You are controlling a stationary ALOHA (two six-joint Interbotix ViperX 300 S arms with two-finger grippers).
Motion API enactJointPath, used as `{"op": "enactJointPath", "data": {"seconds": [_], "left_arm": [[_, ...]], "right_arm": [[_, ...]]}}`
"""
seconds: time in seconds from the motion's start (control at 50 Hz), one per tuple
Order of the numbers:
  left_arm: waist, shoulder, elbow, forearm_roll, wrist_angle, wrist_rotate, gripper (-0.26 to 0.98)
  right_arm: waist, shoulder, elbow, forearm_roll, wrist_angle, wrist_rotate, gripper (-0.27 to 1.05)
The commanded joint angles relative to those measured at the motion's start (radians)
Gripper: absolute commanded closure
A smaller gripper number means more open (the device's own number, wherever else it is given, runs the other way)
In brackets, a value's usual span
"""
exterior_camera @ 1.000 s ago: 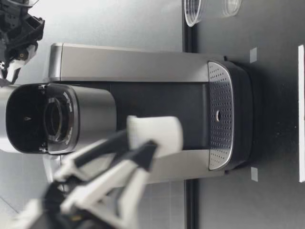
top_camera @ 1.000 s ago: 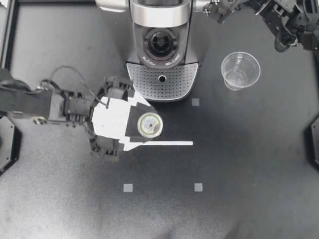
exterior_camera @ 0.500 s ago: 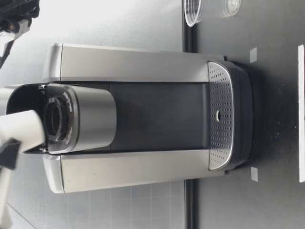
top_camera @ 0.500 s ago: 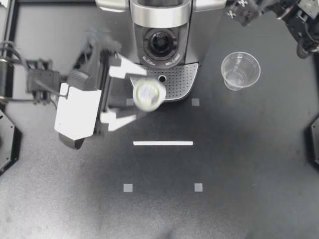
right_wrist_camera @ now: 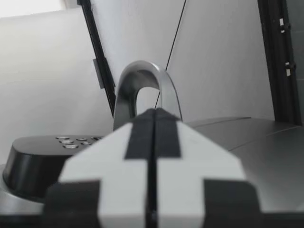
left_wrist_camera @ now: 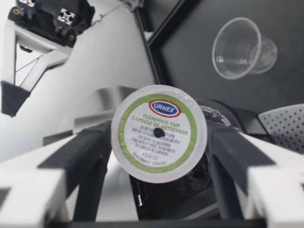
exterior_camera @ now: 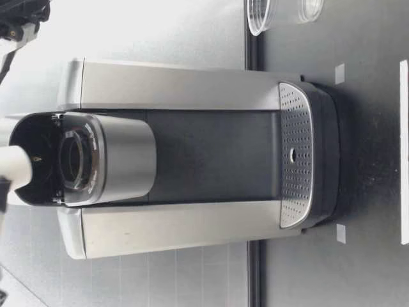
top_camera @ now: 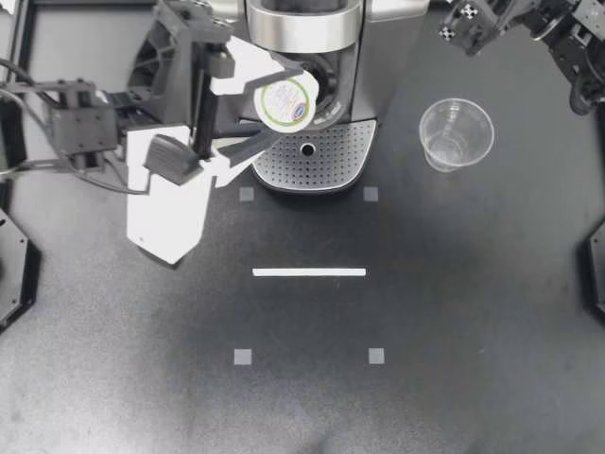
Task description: Place the coffee capsule inside the capsule container, then place the cup onto the center of the cup tray, then push the 'Hot Water' and 'Travel Mug' buttons.
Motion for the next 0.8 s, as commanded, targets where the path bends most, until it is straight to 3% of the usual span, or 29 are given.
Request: {"op": "enactJointPath", "data": {"seconds": [0.0, 0.4, 0.78], "left_arm": [[0.002, 0.000, -0.031, 0.012, -0.003, -0.003, 0.21], [0.002, 0.028, -0.023, 0.069, -0.002, -0.005, 0.21], [0.035, 0.034, 0.002, 0.069, -0.002, -0.012, 0.21]], "right_arm": [[-0.005, -0.014, -0.009, -0.002, -0.011, -0.003, 0.73], [-0.005, -0.020, 0.008, -0.002, -0.032, -0.002, 0.73], [-0.003, -0.023, 0.017, -0.002, -0.041, 0.002, 0.73]]}}
